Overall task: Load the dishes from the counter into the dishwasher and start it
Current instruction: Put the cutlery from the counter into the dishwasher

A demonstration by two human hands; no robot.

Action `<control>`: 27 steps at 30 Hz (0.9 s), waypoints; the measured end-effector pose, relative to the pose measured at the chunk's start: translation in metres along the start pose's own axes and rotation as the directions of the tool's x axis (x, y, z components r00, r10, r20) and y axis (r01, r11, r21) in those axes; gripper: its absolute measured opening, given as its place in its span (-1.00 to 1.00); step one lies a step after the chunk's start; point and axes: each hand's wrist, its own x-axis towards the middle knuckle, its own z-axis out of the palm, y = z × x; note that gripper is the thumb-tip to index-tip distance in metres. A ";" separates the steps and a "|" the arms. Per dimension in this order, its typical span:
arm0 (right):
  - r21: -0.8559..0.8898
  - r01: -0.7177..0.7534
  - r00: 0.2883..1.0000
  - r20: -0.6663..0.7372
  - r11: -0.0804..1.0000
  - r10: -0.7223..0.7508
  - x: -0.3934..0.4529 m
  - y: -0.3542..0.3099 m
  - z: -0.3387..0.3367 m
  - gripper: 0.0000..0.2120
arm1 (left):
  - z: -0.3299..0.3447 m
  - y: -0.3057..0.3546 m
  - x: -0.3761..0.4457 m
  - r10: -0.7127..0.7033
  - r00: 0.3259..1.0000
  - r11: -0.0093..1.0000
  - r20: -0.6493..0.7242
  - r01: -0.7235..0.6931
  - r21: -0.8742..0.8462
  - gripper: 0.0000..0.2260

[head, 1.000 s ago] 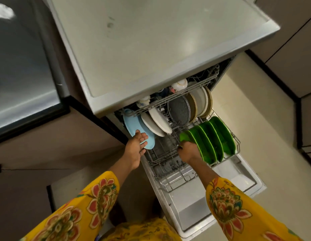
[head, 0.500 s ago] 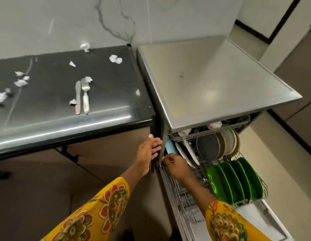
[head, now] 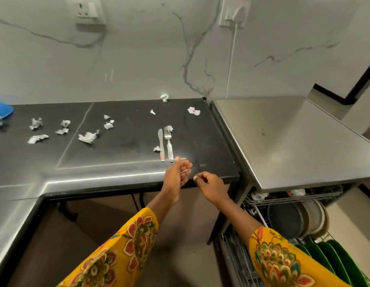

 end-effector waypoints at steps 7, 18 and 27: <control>-0.023 -0.012 0.999 0.036 1.000 0.013 0.022 -0.029 0.033 -0.76 | -0.041 0.016 0.010 -0.050 0.992 0.994 -0.115 0.039 -0.100 -0.68; -0.103 0.009 0.993 0.115 0.995 0.003 0.086 -0.042 0.043 -0.60 | -0.042 0.029 0.063 -0.117 0.982 0.982 -0.152 0.091 -0.166 -0.71; -0.087 0.067 0.982 0.183 0.994 -0.051 0.161 -0.038 0.043 -0.61 | -0.023 0.042 0.135 -0.122 0.962 0.982 -0.244 0.082 -0.172 -0.70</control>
